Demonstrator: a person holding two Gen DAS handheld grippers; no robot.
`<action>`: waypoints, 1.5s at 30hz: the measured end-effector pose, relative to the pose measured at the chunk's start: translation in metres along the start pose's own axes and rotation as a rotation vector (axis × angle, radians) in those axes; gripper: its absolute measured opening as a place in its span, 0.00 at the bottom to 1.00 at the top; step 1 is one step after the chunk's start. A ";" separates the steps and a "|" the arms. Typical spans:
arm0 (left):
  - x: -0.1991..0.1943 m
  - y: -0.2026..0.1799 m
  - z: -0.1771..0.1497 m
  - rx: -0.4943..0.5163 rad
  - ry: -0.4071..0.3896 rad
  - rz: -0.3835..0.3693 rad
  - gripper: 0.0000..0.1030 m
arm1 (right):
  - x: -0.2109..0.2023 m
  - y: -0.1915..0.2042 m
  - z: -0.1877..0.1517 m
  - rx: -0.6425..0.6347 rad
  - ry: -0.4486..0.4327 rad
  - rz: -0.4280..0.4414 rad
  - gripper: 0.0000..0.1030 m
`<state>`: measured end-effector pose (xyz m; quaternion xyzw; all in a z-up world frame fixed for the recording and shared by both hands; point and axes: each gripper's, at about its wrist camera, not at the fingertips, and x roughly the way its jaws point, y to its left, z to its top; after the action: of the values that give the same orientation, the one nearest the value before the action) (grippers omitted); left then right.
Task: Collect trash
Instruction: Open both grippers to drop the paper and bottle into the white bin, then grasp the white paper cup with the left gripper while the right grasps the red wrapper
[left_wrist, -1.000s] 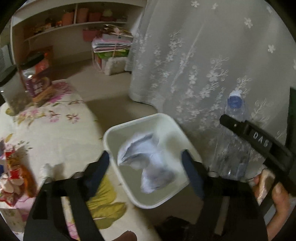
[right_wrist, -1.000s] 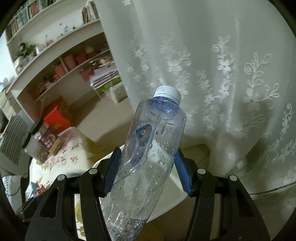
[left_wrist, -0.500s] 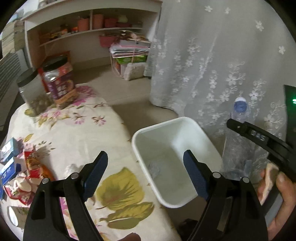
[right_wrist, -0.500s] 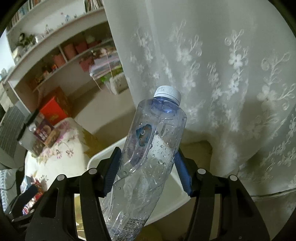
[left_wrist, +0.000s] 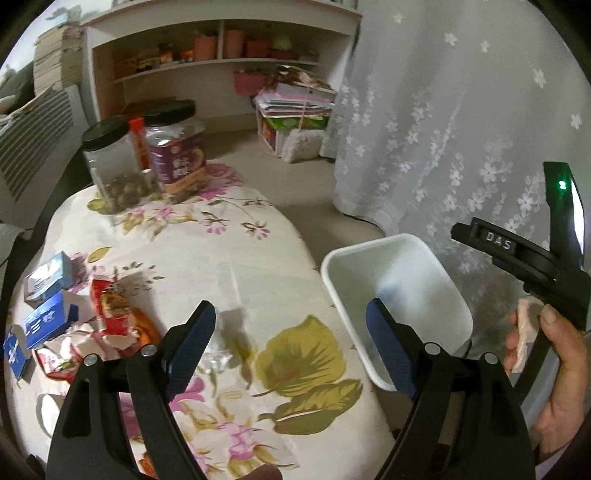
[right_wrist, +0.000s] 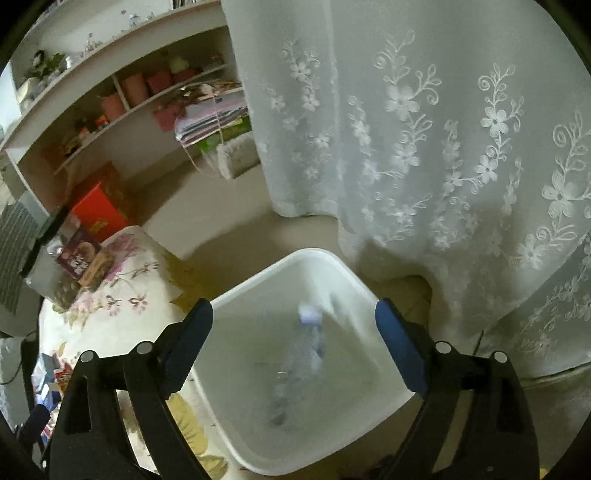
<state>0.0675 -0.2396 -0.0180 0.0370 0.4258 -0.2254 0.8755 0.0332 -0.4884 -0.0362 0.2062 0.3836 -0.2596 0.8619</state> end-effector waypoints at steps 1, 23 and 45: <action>-0.002 0.003 -0.001 -0.005 -0.003 0.003 0.79 | -0.003 0.003 -0.001 -0.005 -0.006 0.003 0.83; -0.053 0.102 -0.042 -0.107 -0.051 0.203 0.83 | -0.062 0.120 -0.077 -0.321 -0.137 0.004 0.93; -0.031 0.197 -0.118 -0.167 0.128 0.298 0.77 | -0.051 0.217 -0.138 -0.493 -0.037 0.110 0.93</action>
<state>0.0486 -0.0216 -0.0941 0.0409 0.4876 -0.0545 0.8704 0.0591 -0.2274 -0.0488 0.0054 0.4076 -0.1146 0.9059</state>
